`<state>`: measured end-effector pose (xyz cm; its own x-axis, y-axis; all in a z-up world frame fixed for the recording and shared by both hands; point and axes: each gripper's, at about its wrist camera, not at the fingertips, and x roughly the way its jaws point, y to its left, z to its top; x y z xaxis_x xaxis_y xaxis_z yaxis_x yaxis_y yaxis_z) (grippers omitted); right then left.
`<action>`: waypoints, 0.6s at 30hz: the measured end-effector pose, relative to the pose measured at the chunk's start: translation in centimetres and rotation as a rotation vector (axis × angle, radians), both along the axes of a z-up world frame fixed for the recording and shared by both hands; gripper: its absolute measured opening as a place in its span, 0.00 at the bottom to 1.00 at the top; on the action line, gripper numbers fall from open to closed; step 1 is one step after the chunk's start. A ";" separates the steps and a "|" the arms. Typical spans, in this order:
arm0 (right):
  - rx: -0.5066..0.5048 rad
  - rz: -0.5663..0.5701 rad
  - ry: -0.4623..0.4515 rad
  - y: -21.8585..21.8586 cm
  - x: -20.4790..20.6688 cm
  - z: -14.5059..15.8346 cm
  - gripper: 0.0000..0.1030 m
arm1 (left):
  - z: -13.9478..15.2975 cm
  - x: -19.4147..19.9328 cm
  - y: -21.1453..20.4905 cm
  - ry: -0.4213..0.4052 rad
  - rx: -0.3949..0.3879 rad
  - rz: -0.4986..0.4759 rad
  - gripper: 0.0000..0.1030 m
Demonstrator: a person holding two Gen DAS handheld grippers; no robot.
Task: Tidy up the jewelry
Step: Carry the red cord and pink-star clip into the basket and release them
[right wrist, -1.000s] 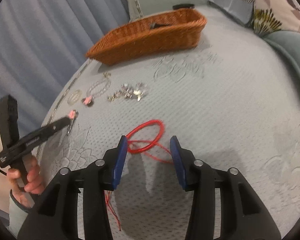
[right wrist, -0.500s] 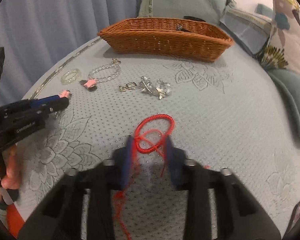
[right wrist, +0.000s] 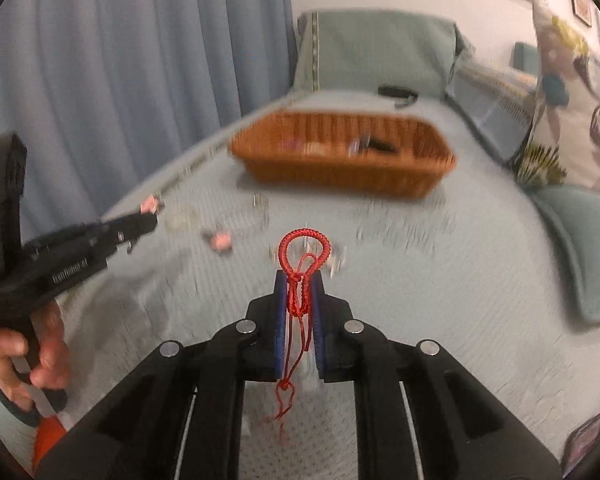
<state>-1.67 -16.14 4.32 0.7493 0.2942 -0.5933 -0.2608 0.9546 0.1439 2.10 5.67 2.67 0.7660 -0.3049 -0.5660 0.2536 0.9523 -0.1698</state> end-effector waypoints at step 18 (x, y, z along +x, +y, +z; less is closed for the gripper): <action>0.084 -0.042 -0.171 -2.8 17.7 9.4 0.09 | 9.1 13.9 -5.4 -0.151 -0.085 -0.084 0.14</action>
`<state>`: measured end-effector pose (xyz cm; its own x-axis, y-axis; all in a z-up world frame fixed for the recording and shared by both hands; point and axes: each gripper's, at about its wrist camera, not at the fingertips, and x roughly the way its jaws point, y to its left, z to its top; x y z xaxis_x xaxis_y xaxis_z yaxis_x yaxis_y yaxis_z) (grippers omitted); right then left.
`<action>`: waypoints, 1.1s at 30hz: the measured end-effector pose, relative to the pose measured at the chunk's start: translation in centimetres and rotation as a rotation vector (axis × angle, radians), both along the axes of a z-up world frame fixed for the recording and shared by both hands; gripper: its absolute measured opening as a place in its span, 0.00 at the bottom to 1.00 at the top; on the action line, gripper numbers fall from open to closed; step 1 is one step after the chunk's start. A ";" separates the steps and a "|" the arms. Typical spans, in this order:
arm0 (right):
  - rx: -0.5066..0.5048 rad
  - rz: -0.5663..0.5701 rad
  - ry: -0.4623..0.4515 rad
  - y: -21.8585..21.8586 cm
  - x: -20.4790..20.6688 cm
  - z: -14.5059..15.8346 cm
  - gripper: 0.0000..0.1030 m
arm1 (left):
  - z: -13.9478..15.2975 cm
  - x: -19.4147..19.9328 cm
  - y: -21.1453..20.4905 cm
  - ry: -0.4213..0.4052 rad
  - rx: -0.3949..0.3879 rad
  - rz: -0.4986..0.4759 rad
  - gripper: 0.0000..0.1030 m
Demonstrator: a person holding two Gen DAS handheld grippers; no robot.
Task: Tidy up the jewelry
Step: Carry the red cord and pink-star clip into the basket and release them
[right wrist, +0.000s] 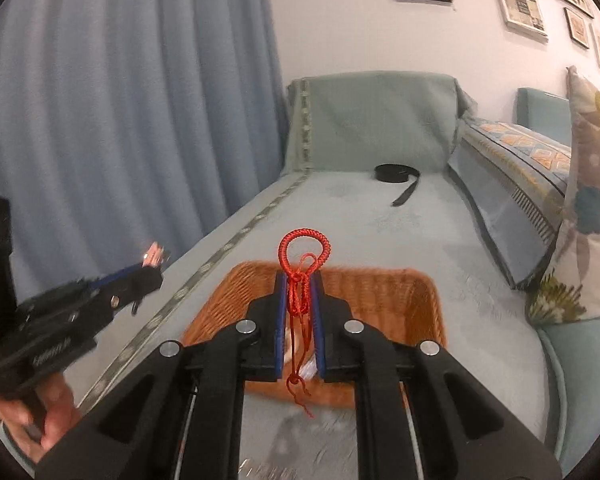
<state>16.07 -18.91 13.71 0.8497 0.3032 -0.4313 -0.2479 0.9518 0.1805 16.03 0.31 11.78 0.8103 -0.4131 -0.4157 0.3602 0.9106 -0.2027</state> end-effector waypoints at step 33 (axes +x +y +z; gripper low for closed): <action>0.056 -0.011 0.157 -1.3 -0.3 -6.7 0.55 | -2.9 -3.4 4.7 0.133 0.031 0.071 0.47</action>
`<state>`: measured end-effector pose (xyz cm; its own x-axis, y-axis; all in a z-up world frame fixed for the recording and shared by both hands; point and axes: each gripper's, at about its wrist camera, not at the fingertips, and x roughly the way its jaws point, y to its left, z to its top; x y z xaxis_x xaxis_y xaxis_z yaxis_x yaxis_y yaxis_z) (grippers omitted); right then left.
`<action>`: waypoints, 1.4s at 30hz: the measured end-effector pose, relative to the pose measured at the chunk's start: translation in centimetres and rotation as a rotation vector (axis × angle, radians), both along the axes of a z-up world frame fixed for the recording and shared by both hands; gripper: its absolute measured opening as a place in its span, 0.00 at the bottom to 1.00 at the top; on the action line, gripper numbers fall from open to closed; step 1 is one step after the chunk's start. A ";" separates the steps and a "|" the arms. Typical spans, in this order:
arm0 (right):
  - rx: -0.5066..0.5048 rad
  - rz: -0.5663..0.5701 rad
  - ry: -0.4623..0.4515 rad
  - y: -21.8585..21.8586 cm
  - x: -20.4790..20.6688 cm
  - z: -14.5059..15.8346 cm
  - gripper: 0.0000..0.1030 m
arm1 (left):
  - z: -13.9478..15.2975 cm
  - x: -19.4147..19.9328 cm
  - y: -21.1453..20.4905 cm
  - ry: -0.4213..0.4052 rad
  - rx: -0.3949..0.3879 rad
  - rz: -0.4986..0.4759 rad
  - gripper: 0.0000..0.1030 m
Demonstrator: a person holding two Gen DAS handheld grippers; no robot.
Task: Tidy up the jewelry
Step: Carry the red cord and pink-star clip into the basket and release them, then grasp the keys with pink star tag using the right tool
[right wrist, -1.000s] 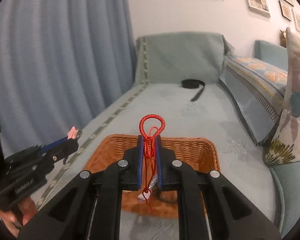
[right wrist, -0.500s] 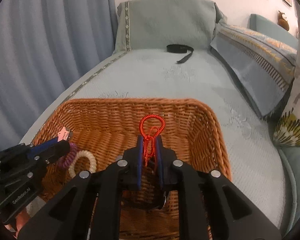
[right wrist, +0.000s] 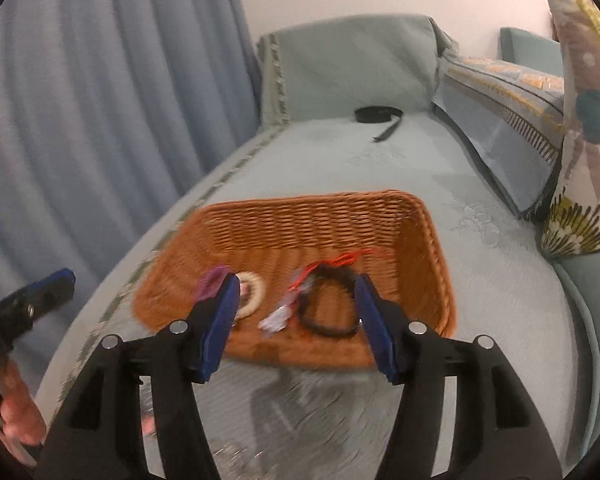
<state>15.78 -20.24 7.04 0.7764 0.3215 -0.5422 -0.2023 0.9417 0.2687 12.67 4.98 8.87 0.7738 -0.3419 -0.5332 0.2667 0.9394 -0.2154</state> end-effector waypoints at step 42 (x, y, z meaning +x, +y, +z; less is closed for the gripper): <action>-0.219 0.242 0.215 16.2 -5.9 -8.6 0.32 | -11.3 -1.3 7.3 0.309 0.035 0.160 0.29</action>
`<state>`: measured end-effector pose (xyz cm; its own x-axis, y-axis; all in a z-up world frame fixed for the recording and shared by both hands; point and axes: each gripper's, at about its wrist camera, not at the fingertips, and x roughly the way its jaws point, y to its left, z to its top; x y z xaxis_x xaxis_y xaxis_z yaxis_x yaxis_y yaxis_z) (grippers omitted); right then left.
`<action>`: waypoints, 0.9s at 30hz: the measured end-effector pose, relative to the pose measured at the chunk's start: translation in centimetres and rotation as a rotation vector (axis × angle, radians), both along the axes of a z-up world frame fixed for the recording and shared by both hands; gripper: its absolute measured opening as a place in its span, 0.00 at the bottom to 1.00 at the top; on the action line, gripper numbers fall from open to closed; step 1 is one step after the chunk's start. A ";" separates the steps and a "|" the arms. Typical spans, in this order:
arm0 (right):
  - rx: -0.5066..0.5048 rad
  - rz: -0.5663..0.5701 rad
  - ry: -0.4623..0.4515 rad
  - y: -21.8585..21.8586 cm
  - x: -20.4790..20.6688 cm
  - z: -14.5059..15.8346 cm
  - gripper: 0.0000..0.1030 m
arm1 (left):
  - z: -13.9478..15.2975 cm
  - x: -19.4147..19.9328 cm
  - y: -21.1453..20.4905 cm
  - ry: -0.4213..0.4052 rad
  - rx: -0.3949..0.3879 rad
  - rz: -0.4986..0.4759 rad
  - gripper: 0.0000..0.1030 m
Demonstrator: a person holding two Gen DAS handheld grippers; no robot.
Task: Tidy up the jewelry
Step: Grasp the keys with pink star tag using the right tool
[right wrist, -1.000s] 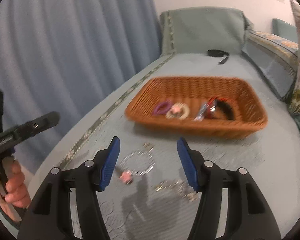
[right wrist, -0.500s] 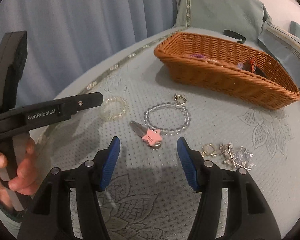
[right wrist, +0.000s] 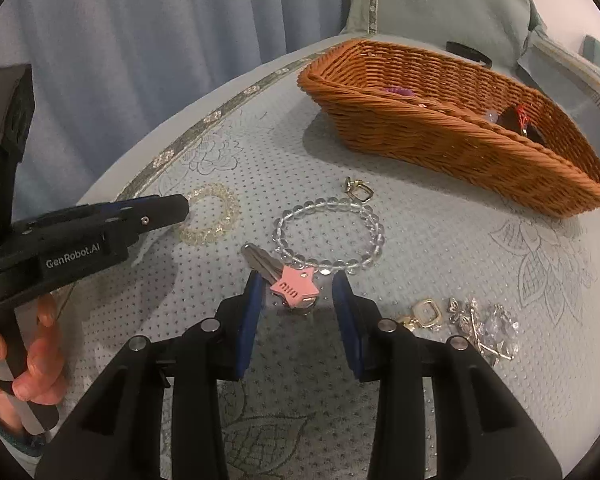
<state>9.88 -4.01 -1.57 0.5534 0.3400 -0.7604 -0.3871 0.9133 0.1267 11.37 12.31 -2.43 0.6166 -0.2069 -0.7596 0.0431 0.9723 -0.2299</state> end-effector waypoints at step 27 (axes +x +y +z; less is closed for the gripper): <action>0.051 -0.018 -0.048 -2.4 -3.5 0.8 0.19 | 0.2 -0.5 -2.1 0.015 0.095 -0.106 0.23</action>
